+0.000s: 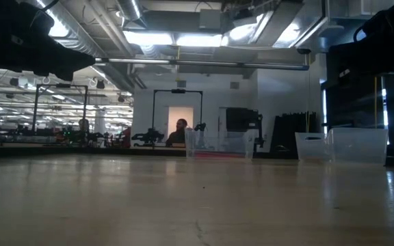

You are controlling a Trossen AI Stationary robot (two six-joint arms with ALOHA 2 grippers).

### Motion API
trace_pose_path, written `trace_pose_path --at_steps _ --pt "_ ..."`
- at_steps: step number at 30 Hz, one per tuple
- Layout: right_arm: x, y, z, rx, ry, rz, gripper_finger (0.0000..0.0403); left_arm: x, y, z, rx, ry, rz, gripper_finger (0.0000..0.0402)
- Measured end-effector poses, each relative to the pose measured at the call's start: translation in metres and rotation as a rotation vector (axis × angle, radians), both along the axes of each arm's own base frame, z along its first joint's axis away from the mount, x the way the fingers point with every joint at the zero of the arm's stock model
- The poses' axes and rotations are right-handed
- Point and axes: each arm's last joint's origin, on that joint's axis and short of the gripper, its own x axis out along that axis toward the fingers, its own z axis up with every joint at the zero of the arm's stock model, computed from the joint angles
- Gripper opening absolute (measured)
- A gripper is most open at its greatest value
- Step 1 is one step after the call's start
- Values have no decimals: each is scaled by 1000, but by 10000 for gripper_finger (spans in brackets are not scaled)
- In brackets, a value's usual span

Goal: Sort crayons/erasers/pens/pencils in bins
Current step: Return to Home Position

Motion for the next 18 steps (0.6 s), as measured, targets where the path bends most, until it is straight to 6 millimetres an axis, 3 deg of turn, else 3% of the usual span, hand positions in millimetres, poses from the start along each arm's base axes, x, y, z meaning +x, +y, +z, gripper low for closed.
trace_pose_path --at_steps 18 --pt "0 0 0 0 0 0 13 0 0 0 -1 0 0 21"
